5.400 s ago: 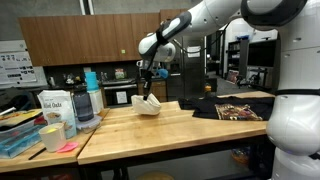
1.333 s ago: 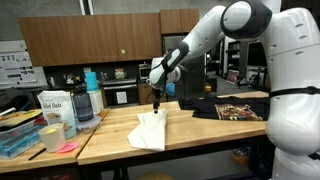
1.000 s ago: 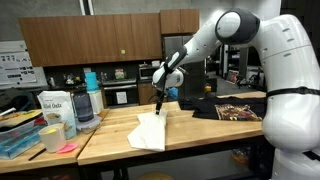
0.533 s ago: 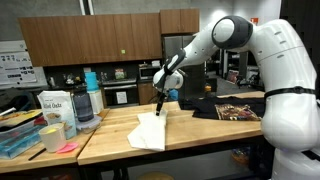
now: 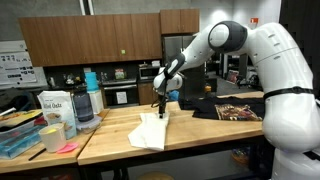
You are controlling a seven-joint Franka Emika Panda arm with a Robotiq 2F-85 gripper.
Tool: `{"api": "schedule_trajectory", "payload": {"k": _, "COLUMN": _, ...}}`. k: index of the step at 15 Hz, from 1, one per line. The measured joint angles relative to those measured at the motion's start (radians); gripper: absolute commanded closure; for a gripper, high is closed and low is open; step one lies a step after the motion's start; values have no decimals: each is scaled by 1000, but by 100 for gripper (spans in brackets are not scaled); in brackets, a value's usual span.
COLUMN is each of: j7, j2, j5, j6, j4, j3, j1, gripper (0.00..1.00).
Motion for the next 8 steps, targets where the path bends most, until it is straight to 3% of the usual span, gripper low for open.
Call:
{"api": "schedule_trajectory", "payload": {"k": 3, "j7": 73, "j2": 8, "j5": -49, "j6": -45, "j4": 21, "j3": -16, "j1": 16, "gripper": 67}}
{"api": "schedule_trajectory", "payload": {"k": 6, "j7": 235, "j2": 9, "j5": -181, "j6": -114, "j4": 40, "j3": -68, "j1": 64, "gripper": 91}}
{"api": "schedule_trajectory", "payload": {"k": 8, "j7": 350, "j2": 9, "j5": -265, "j6": -178, "j4": 53, "j3": -97, "j1": 97, "gripper": 100}}
